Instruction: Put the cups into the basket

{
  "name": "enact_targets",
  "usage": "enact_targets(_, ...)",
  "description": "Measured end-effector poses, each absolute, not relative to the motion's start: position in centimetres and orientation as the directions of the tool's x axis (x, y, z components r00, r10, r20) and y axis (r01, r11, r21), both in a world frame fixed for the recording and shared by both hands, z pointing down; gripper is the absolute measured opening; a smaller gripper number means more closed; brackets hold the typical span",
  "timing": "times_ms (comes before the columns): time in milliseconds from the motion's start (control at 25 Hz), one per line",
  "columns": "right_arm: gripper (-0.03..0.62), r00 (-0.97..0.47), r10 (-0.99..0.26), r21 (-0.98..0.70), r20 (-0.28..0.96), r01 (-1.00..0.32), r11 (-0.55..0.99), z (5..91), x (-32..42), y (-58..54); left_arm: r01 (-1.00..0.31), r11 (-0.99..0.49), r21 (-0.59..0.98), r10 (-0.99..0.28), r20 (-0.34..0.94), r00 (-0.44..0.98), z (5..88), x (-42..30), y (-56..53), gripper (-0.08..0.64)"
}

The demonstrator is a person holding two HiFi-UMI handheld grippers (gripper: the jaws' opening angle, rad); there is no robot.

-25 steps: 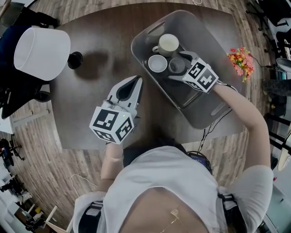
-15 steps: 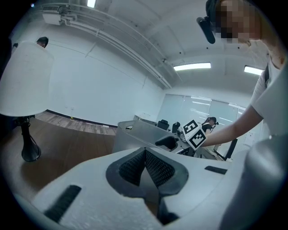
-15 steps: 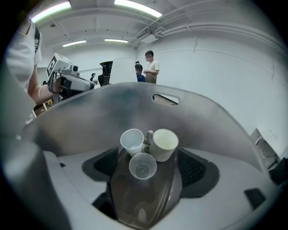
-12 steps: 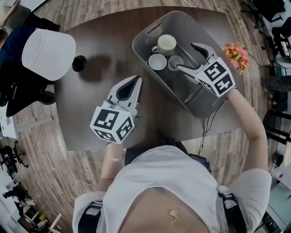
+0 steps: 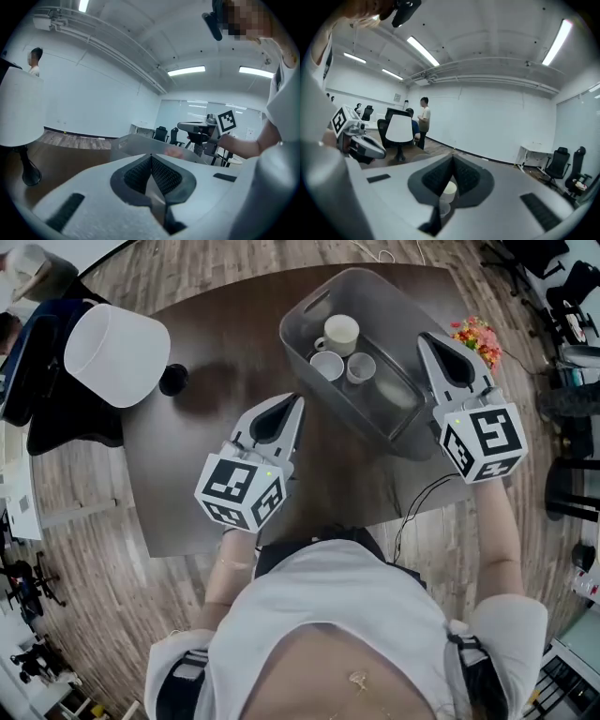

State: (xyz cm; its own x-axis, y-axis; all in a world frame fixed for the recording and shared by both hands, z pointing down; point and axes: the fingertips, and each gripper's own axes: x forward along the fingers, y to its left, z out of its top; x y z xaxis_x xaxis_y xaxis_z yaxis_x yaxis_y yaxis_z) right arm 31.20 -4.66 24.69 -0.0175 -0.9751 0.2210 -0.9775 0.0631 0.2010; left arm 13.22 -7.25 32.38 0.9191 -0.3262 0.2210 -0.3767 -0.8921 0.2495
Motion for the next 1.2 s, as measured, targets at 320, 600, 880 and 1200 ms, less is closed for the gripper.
enact_targets(320,0.012,0.089,-0.984,0.116,0.154,-0.991,-0.072,24.4,26.2,1.4,-0.339,-0.907,0.249,-0.296,0.195,0.935,32.1,12.0,-4.8,0.011)
enact_targets(600,0.012,0.083,-0.991,0.017,0.109,-0.997,-0.081,27.5,19.2,1.9,-0.356,-0.895,0.269,-0.315,0.183,0.931,33.1,8.9,-3.9,0.012)
enact_targets(880,0.012,-0.004,-0.982,-0.098,0.188,-0.995,-0.015,35.1,11.8,0.9,-0.386,-0.877,0.286,-0.346,0.18,0.921,34.5,6.0,-3.4,0.011)
enact_targets(1200,0.012,-0.078,-0.984,-0.133,0.161,-0.989,0.057,35.0,8.8,-0.8,-0.431,-0.857,0.283,-0.395,0.177,0.902,35.1,3.9,-4.2,0.011)
